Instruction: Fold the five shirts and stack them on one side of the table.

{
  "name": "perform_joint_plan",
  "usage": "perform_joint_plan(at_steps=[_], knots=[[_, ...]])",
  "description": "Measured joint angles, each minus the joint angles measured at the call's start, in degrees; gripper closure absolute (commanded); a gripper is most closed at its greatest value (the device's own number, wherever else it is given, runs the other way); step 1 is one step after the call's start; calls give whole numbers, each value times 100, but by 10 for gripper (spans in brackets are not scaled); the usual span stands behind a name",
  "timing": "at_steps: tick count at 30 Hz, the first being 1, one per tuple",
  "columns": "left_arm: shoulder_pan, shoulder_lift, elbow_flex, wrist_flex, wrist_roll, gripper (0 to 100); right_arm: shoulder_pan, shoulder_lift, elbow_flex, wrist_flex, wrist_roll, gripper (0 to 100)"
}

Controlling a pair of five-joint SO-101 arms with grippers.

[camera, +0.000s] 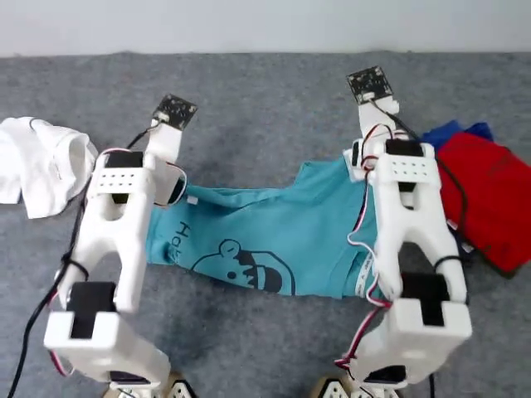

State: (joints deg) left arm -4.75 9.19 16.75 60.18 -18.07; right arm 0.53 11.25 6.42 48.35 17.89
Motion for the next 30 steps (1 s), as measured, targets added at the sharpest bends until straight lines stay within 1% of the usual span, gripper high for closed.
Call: perform_joint_plan(at_steps=[3, 5, 8, 10, 17, 22, 26, 28, 30], knots=[[0, 308, -264, 35, 0, 906, 9, 229, -281, 132, -79, 813], [0, 501, -563, 255, 0, 860, 9, 325, -545, 404, -97, 719], [0, 800, -1073, 730, -18, 845, 9, 387, -870, 949, -97, 611], [0, 976, -1415, 1020, -26, 845, 18, 387, -1046, 1336, -97, 576], [-53, 1125, -2523, 1802, -35, 843, -62, 176, -1785, 3147, -97, 571], [-431, 1134, -3596, 2787, -35, 842, 0, -308, -1688, 4457, -97, 571], [-835, 1134, -4413, 3543, -35, 843, 229, -782, -1055, 4897, -97, 571], [-976, 1134, -4677, 3807, -35, 843, 308, -1046, -492, 4905, -97, 571], [-1081, 1134, -4774, 3877, -35, 843, 316, -1266, 246, 4677, -97, 571]])
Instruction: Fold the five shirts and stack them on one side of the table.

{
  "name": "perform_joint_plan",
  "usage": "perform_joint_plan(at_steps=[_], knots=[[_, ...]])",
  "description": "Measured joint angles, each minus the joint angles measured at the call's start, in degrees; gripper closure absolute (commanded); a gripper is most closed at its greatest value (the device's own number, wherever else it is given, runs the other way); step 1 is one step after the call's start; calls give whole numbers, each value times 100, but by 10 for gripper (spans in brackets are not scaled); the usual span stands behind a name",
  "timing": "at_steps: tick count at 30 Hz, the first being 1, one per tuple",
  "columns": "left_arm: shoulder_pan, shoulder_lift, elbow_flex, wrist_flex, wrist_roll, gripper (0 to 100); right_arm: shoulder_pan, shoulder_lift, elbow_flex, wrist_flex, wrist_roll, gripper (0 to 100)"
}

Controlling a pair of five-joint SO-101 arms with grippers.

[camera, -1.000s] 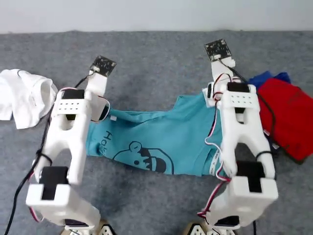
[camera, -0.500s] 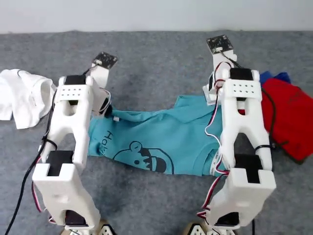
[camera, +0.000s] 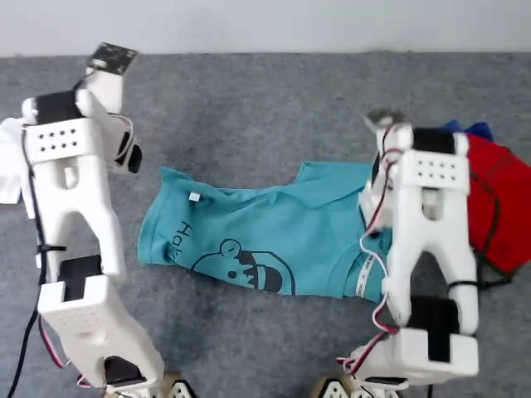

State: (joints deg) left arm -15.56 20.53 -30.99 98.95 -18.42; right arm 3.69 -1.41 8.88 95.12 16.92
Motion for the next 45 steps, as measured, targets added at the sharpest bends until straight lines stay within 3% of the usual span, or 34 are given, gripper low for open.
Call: perform_joint_plan(at_steps=[8, 19, 31, 39, 45], knots=[[-70, 44, -35, 26, 0, 843, -26, -299, 2646, -1802, 0, 571], [44, 44, -35, 26, 0, 844, -255, -308, 3182, -2409, 0, 576], [70, 44, 105, 35, 0, 844, -229, 97, 3095, -2593, 53, 979], [70, 44, 378, 44, 0, 844, -237, 185, 3112, -2611, 97, 989], [70, 44, 378, 44, 0, 844, 70, 299, 2646, -2092, 563, 989]])
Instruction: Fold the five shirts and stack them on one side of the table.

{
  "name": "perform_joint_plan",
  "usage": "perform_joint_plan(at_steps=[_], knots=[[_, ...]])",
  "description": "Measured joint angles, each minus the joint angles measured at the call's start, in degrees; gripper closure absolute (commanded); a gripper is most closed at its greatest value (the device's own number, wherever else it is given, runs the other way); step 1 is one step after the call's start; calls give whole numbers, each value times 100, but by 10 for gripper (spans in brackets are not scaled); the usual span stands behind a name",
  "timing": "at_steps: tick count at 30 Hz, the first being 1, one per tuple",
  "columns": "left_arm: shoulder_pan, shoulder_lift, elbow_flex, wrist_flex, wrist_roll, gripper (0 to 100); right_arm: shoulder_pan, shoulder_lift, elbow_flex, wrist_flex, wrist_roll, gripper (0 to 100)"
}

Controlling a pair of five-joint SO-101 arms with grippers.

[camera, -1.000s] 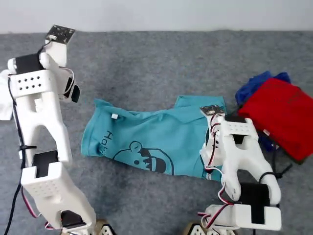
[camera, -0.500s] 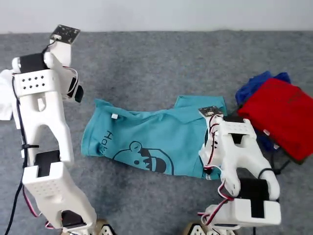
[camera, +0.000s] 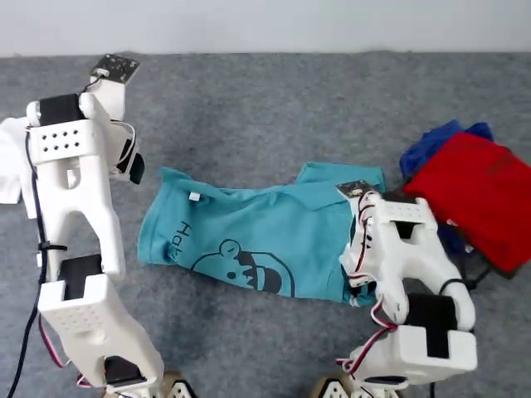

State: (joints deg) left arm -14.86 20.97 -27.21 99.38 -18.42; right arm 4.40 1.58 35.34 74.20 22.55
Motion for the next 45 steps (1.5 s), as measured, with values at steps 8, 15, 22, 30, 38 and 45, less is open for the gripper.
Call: perform_joint_plan(at_steps=[8, 15, 22, 30, 38, 45], knots=[[0, 0, 0, 0, 0, 844, 1266, 9, -888, 580, 1064, 989], [0, 0, 53, 0, 0, 844, 1398, 9, -484, 360, 1301, 989], [0, 0, 501, 0, 0, 844, 1829, 18, -387, -264, 1301, 984], [475, 0, 1196, -18, 26, 845, 1908, 18, -387, -273, 1301, 716], [958, 0, 1732, -62, 26, 845, 1916, -475, -387, 325, 1301, 649], [967, 0, 2303, -475, 35, 845, 1916, -2321, -378, 958, 1301, 649]])
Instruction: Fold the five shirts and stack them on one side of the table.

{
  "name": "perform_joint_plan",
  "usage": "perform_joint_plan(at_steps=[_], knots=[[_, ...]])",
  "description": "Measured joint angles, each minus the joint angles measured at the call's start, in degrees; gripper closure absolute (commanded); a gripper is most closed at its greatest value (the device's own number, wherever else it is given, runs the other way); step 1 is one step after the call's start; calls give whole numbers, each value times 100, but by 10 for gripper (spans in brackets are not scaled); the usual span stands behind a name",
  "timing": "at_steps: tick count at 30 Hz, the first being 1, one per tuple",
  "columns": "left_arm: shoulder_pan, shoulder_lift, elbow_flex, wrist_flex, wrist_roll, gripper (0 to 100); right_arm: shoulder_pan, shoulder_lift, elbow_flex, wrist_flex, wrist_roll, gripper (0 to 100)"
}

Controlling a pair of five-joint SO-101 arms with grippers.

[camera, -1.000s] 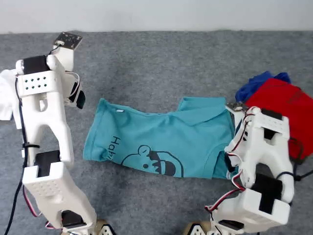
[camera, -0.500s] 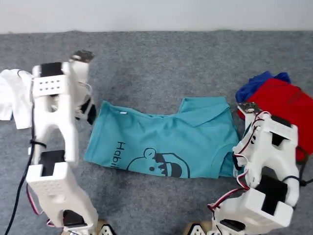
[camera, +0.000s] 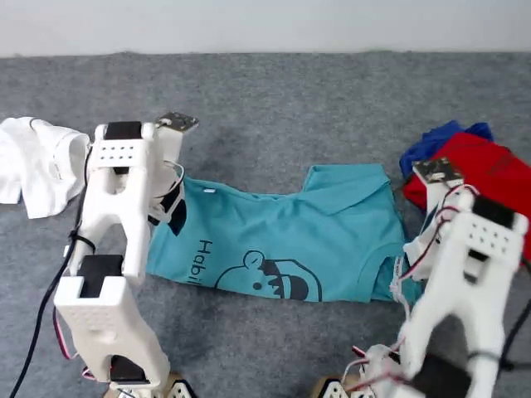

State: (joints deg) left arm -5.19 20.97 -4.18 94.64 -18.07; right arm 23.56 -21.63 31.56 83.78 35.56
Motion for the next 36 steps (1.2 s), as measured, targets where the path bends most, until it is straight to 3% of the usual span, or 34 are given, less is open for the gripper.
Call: perform_joint_plan(at_steps=[7, 16, 21, 25, 36], knots=[[-62, 0, 527, -818, 0, 844, 0, -1635, 35, 352, -141, 649], [-571, 510, 536, -1099, -79, 840, 0, -1802, 35, 492, -308, 649], [-545, 1240, 79, -923, -185, 854, 0, -1802, 35, 501, -316, 649], [-440, 1644, -387, -633, -193, 988, 0, -1802, 35, 501, -316, 649], [-378, 2057, -1204, 211, -220, 988, 0, -1802, 35, 501, -316, 649]])
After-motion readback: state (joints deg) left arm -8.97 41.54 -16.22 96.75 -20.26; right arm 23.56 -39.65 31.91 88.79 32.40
